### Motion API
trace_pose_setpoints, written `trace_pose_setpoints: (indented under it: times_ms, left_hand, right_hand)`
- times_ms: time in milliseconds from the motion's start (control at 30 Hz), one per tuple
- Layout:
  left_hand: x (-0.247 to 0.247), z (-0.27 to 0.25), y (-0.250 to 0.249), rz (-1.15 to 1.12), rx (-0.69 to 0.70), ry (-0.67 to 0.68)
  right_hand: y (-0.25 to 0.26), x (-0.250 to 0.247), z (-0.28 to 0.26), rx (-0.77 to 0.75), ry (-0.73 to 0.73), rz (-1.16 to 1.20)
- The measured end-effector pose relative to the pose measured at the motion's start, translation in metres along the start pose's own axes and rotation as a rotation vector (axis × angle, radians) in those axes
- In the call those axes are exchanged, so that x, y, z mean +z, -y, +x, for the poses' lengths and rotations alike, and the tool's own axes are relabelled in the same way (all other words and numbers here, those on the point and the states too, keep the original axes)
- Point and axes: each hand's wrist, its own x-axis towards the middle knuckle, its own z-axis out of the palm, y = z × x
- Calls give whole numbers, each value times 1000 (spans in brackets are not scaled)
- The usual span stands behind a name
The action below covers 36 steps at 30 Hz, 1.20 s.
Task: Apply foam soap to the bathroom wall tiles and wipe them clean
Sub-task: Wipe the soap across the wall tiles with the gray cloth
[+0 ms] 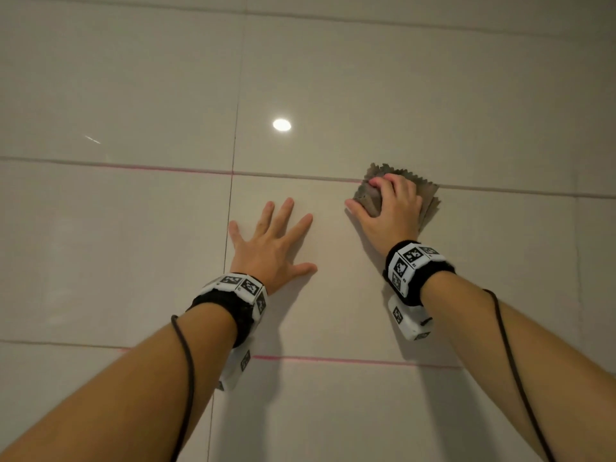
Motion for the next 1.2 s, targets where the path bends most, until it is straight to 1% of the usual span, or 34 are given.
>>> trace_pose_setpoints:
  times_ms: [133, 300, 467, 600, 767, 967, 1067, 1200]
  left_hand:
    - [-1, -2, 20, 24, -19, -21]
    - [-3, -13, 59, 1, -50, -12]
    - [-8, -18, 87, -5, -27, 22]
    - [-7, -17, 101, -3, 10, 11]
    - [-8, -21, 132, -16, 9, 19]
    - [-5, -34, 176, 6, 9, 39]
    - [-5, -35, 184, 5, 12, 42]
    - [-6, -36, 187, -3, 16, 47]
  right_hand:
    - [16, 11, 3, -22, -12, 22]
    - [42, 24, 0, 8, -23, 39]
    - [65, 31, -2, 56, -23, 42]
    - [84, 36, -1, 90, -10, 46]
    - [122, 53, -3, 122, -25, 61]
    - [177, 75, -6, 114, -7, 90]
    - [205, 90, -6, 78, 22, 117]
    - [226, 102, -7, 74, 52, 152]
